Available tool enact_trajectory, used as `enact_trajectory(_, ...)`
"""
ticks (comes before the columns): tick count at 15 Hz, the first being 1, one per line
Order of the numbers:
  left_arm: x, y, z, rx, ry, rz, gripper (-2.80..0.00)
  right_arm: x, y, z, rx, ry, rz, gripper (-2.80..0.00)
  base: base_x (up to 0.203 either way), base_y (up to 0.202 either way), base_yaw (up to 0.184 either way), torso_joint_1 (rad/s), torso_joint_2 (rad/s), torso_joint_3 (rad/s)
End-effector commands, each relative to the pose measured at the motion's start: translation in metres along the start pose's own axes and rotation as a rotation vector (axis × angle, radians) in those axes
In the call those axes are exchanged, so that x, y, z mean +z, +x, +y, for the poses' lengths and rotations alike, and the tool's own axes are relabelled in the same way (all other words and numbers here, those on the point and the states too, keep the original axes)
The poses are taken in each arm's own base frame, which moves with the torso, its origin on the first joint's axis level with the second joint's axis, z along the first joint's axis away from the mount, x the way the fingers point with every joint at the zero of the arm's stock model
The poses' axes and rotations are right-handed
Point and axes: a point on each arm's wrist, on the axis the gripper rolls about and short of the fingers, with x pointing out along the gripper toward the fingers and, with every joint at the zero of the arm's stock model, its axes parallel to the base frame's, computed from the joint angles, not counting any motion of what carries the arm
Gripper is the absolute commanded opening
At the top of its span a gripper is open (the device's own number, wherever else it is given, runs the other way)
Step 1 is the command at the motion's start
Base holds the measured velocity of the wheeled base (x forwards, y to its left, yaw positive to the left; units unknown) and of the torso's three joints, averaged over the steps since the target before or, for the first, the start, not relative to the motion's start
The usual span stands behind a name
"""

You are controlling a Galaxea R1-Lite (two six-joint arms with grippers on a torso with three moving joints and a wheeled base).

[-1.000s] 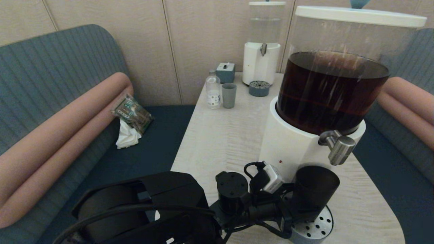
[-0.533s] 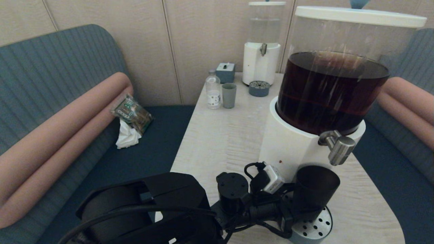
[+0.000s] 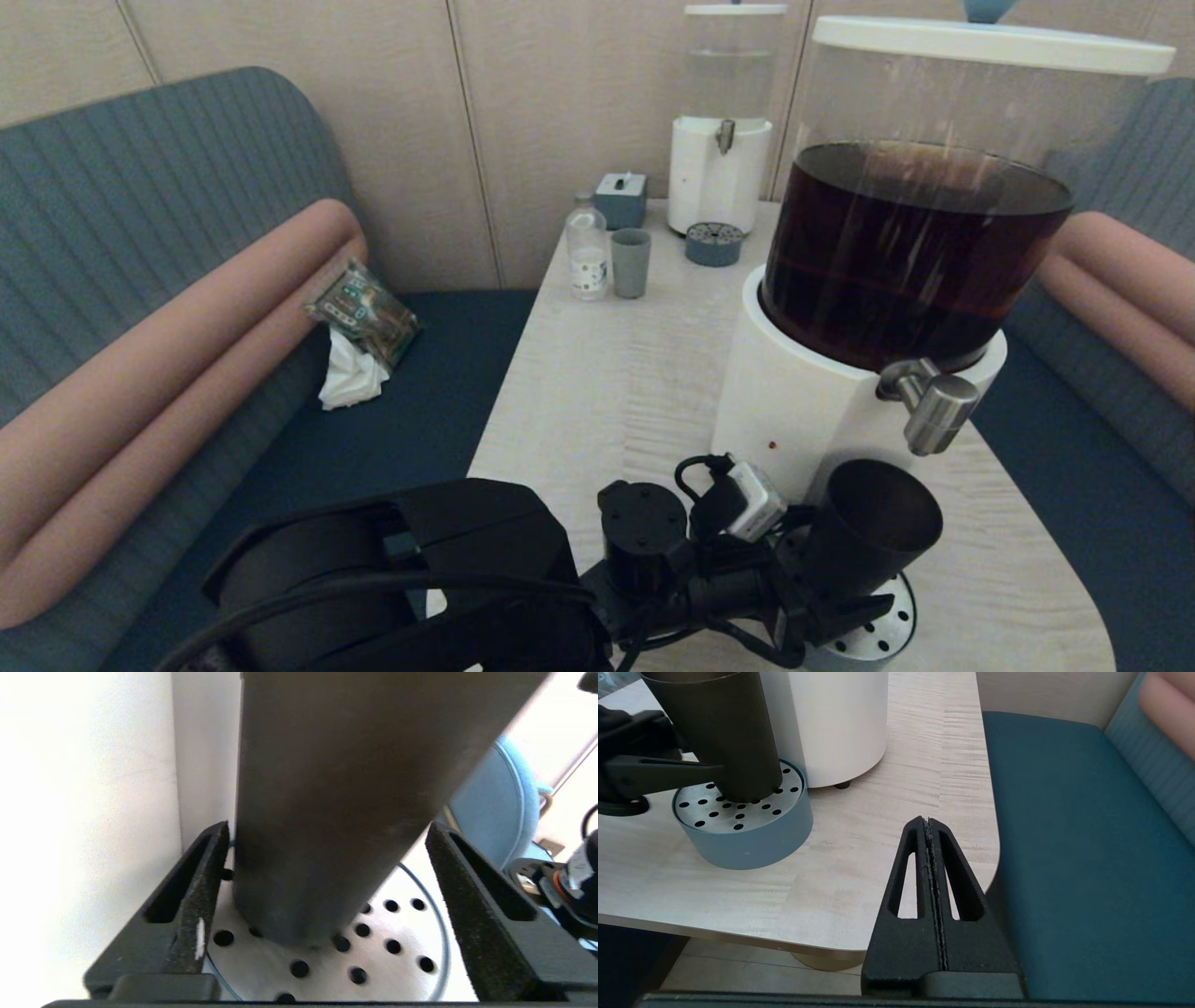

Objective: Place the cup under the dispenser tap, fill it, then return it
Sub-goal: Place it under the water dispenser

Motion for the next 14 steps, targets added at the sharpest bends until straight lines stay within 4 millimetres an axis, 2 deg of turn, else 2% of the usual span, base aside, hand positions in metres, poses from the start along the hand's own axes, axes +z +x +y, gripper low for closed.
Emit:
enact_trajectory(1, 0.013, -0.005, -0.006, -0.008, 0.009, -0.015, 0.00, -0.002, 0.001, 0.000, 0.000, -0.001, 0.008, -2.80, 0.000, 0.000, 0.000, 0.000, 0.00, 0.000)
enact_trajectory(6, 0.044, -0.040, -0.038, -0.016, 0.006, 0.018, 0.00, -0.002, 0.001, 0.000, 0.000, -0.001, 0.008, -2.80, 0.000, 0.000, 0.000, 0.000, 0.00, 0.000)
enact_trajectory(10, 0.071, -0.082, -0.060, 0.016, 0.005, 0.035, 0.00, -0.002, 0.001, 0.000, 0.000, -0.001, 0.008, -2.80, 0.000, 0.000, 0.000, 0.000, 0.00, 0.000)
enact_trajectory(13, 0.099, -0.114, -0.067, 0.119, 0.016, -0.015, 0.00, -0.002, 0.001, 0.000, 0.000, -0.001, 0.008, -2.80, 0.000, 0.000, 0.000, 0.000, 0.00, 0.000)
enact_trajectory(14, 0.109, -0.125, -0.068, 0.170, 0.018, -0.039, -2.80, -0.002, 0.001, 0.000, 0.000, -0.001, 0.008, -2.80, 0.000, 0.000, 0.000, 0.000, 0.00, 0.000)
